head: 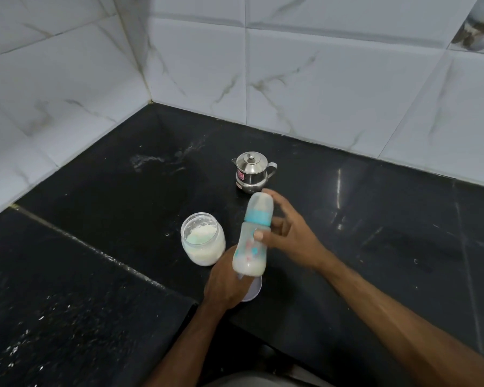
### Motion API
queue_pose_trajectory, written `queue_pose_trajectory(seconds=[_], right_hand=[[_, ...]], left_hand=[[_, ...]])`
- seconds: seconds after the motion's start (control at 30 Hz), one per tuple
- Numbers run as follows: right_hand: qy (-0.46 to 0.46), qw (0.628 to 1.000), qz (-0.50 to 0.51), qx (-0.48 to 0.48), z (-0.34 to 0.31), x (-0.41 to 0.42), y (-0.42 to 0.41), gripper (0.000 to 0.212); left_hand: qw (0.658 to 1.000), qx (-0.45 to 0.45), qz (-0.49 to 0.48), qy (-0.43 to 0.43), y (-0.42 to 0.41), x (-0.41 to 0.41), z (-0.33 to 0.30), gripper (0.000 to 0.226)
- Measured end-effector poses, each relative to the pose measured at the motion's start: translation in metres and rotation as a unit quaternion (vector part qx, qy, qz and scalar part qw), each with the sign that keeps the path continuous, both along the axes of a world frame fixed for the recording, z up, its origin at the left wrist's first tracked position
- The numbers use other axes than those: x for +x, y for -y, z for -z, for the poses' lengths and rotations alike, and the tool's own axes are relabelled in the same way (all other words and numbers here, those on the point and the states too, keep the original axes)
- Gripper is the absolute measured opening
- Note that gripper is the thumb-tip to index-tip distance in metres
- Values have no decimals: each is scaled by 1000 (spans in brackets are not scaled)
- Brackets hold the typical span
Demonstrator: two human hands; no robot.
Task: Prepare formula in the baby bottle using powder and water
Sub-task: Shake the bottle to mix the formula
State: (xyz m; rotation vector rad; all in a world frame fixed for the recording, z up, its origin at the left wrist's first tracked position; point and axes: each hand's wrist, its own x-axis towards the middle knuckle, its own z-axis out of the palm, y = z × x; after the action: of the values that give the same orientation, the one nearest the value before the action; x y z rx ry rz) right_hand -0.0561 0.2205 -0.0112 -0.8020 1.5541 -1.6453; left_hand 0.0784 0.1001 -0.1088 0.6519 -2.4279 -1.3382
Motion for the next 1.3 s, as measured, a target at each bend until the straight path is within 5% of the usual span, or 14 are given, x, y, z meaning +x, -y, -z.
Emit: queue_pose_trajectory(seconds=[0.2, 0.4, 1.1, 1.3], right_hand=[[-159, 972, 173, -2, -25, -65, 14, 93], [-275, 947, 136, 97, -14, -106, 28, 96], [-267, 950, 76, 143, 39, -92, 31, 97], [-241, 939, 189, 159, 51, -77, 5, 91]], left_hand=[[998, -48, 35, -17, 2, 1, -1, 44], [998, -46, 36, -15, 1, 2, 0, 47], [998, -49, 27, 7, 2, 0, -2, 44], [998, -21, 53, 21, 4, 1, -17, 47]])
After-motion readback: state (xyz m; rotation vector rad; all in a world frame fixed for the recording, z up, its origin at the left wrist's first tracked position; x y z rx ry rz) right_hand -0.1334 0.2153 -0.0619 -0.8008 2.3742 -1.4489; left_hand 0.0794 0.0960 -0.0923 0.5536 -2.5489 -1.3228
